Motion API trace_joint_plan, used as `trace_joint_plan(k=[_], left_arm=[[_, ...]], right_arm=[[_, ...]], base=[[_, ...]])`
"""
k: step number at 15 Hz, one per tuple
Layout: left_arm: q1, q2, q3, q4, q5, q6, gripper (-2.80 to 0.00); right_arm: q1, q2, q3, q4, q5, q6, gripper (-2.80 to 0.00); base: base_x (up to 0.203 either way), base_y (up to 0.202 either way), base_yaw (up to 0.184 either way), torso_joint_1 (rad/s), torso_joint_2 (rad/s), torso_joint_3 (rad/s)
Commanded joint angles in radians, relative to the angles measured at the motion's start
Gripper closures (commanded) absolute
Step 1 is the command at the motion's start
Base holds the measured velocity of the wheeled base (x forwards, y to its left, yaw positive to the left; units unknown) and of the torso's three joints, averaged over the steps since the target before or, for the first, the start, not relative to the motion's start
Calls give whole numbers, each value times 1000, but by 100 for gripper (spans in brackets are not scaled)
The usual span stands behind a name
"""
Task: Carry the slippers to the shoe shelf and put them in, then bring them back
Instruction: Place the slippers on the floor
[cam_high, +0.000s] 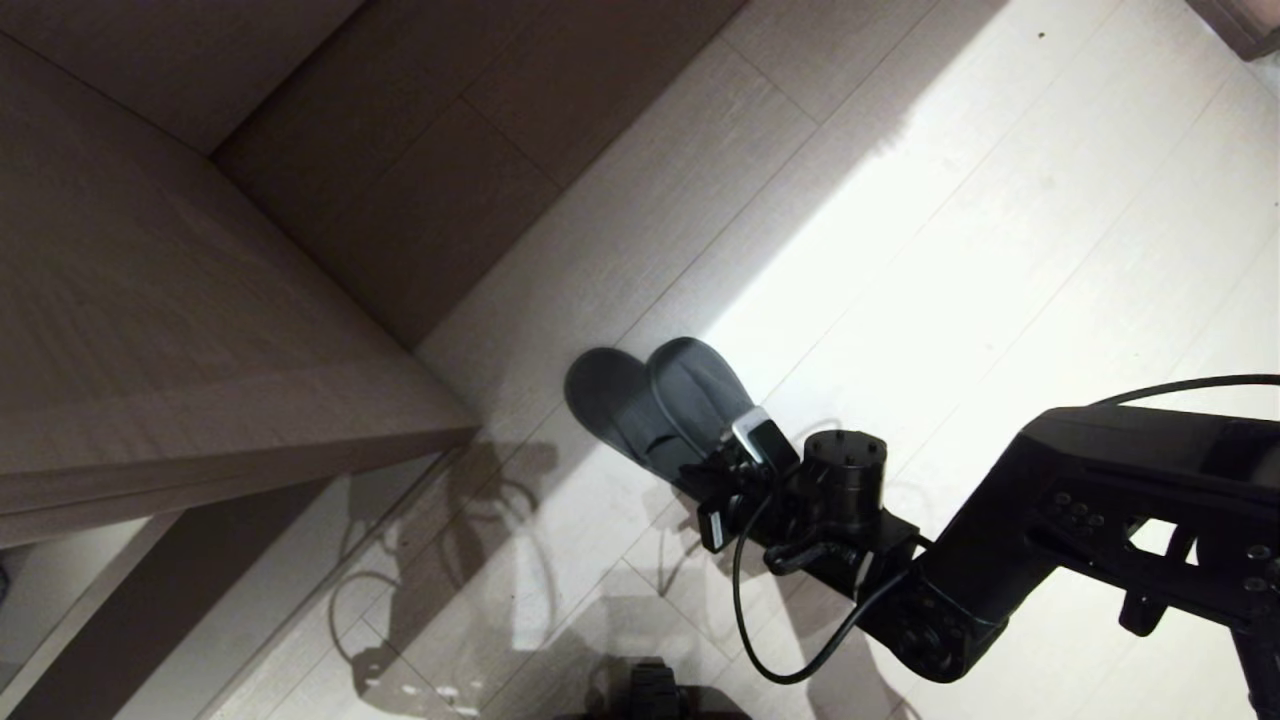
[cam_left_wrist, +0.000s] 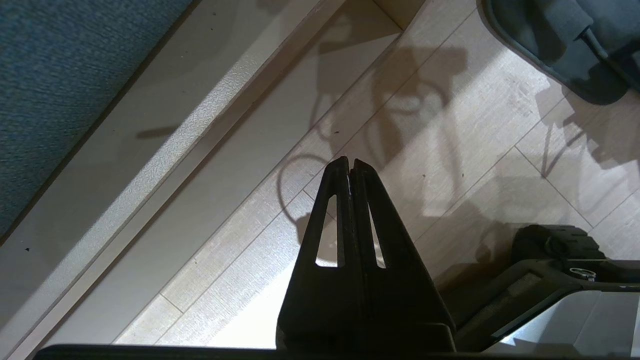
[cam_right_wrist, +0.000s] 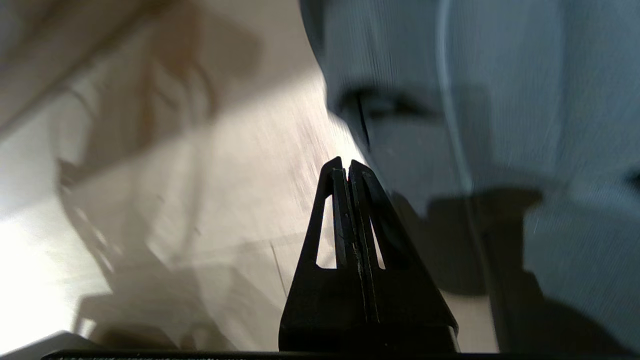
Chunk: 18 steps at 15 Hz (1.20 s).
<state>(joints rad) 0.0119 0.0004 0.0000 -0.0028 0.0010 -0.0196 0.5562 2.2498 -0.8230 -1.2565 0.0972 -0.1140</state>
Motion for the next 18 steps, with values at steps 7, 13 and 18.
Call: trace_joint_plan(k=[7, 13, 18], left_arm=[[0, 1, 0, 0, 1, 0, 0], [0, 1, 0, 0, 1, 0, 0], [0, 0, 0, -1, -1, 3, 0]], right_arm=[[-12, 111, -1, -4, -152, -1, 0], [-21, 72, 22, -23, -148, 1, 0], [-21, 71, 45, -71, -142, 11, 0]], base=[[0, 0, 0, 0, 0, 0], [0, 0, 0, 0, 0, 0], [0, 0, 0, 0, 0, 0]])
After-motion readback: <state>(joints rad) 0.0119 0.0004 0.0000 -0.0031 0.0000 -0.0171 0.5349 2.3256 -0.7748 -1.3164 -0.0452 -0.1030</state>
